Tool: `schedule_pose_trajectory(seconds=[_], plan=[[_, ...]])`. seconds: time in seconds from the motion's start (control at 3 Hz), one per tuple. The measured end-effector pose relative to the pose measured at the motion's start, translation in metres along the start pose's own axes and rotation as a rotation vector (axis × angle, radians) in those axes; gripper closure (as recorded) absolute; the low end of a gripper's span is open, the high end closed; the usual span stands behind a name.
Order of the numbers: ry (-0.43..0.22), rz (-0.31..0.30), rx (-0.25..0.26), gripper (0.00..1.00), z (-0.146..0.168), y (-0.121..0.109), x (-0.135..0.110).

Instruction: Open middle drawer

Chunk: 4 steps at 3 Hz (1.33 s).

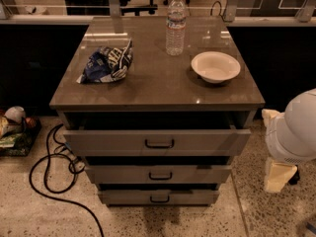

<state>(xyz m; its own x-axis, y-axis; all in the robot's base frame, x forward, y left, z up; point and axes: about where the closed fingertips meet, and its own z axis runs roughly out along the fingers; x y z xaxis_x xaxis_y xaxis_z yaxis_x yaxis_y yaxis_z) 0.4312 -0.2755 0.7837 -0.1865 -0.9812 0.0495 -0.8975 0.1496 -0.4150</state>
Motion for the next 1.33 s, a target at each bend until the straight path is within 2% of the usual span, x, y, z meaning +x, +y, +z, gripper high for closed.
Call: schedule_pose_trajectory(seconds=[0.33,1.0,1.33], plan=[[-0.035,0.012,-0.021,0.0,0.024,0.014,-0.006],[-0.115,-0.015,-0.053,0.0,0.084,0.07,-0.012],[-0.206,-0.041,-0.108,0.0,0.152,0.092,-0.038]])
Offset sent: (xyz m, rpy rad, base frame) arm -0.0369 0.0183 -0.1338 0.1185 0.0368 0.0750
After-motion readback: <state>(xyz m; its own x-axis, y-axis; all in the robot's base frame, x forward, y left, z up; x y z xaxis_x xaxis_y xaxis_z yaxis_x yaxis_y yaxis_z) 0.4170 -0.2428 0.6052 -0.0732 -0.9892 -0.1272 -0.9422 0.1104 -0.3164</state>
